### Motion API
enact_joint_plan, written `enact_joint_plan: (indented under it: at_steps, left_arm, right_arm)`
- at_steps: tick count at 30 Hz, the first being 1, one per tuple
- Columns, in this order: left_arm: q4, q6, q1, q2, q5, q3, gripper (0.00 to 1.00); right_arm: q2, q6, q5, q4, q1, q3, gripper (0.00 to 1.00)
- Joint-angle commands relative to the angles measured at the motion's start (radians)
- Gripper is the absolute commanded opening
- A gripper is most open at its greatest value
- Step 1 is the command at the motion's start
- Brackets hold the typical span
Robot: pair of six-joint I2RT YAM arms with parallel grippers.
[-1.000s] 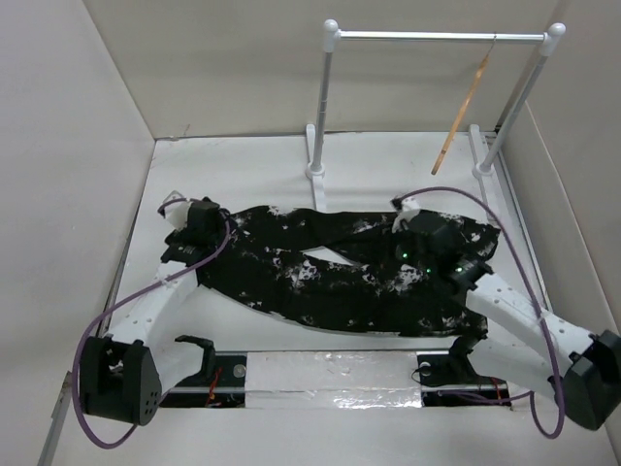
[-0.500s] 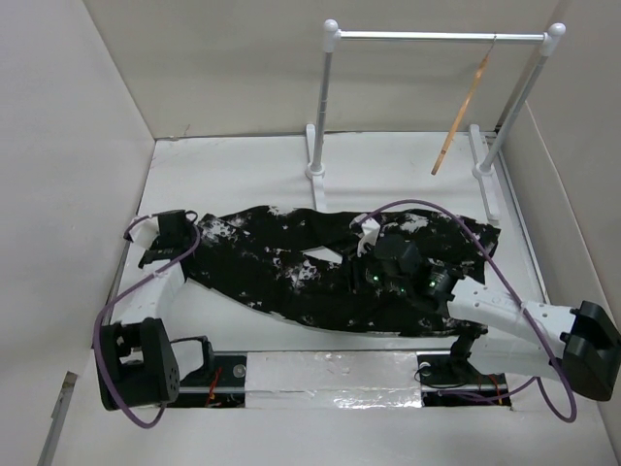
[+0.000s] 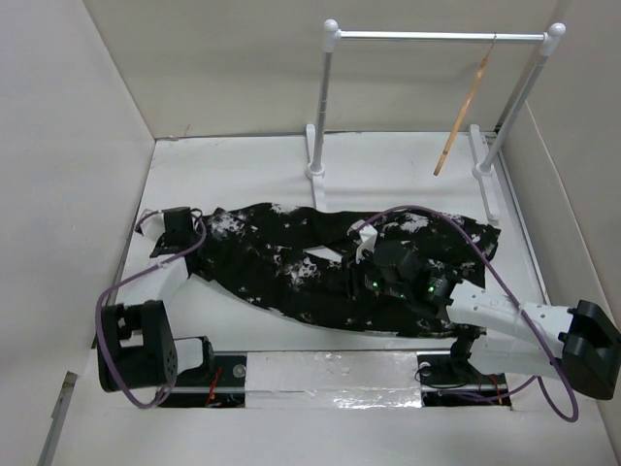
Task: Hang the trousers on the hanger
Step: Flatten out the trousers at the center of the board.
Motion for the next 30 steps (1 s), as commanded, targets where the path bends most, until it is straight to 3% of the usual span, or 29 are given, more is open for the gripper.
enact_joint_plan:
  at_steps: [1,7,12,13,17,19,20,21,22,24,26,29,30]
  left_arm:
    - [0.018,0.023,-0.086,-0.143,0.004,0.045,0.00]
    - [-0.108,0.028,-0.420,-0.321,-0.001,0.126,0.00]
    - [-0.141,0.006,-0.693,-0.320,0.011,0.085,0.00]
    - [-0.176,0.006,-0.801,-0.275,-0.019,0.090,0.04]
    - [-0.326,-0.092,-1.046,-0.132,-0.149,0.120,0.29]
    - [-0.361,-0.138,-1.112,-0.106,-0.157,0.111,0.73]
    - [-0.375,-0.156,-1.123,-0.110,-0.168,0.111,0.74]
    - [-0.398,-0.181,-1.123,-0.119,-0.189,0.105,0.85]
    - [-0.451,-0.236,-1.123,-0.157,-0.259,0.103,0.86]
    - [-0.483,-0.279,-1.098,-0.219,-0.346,0.102,0.84]
    - [-0.428,-0.224,-1.040,-0.321,-0.407,0.096,0.82]
    - [-0.276,-0.073,-0.840,-0.406,-0.355,0.068,0.77]
    - [-0.206,-0.034,-0.721,-0.408,-0.323,0.056,0.75]
  right_arm:
    - [-0.015,-0.017,0.003,0.063,0.011,0.000,0.35]
    - [0.017,-0.037,0.038,0.048,0.011,0.035,0.35]
    - [0.002,-0.039,0.118,-0.010,0.001,0.061,0.35]
    - [-0.002,-0.037,0.124,-0.012,-0.023,0.063,0.35]
    - [-0.022,-0.046,0.112,-0.075,-0.066,0.073,0.35]
    - [-0.035,-0.054,0.112,-0.095,-0.097,0.076,0.35]
    - [-0.039,-0.055,0.112,-0.096,-0.106,0.076,0.35]
    - [-0.042,-0.060,0.109,-0.098,-0.106,0.075,0.35]
    - [-0.050,-0.065,0.105,-0.099,-0.120,0.076,0.35]
    - [-0.052,-0.069,0.087,-0.096,-0.132,0.078,0.35]
    - [-0.048,-0.074,0.086,-0.096,-0.141,0.082,0.35]
    - [-0.036,-0.074,0.082,-0.102,-0.141,0.090,0.25]
    - [-0.035,-0.074,0.085,-0.101,-0.141,0.089,0.16]
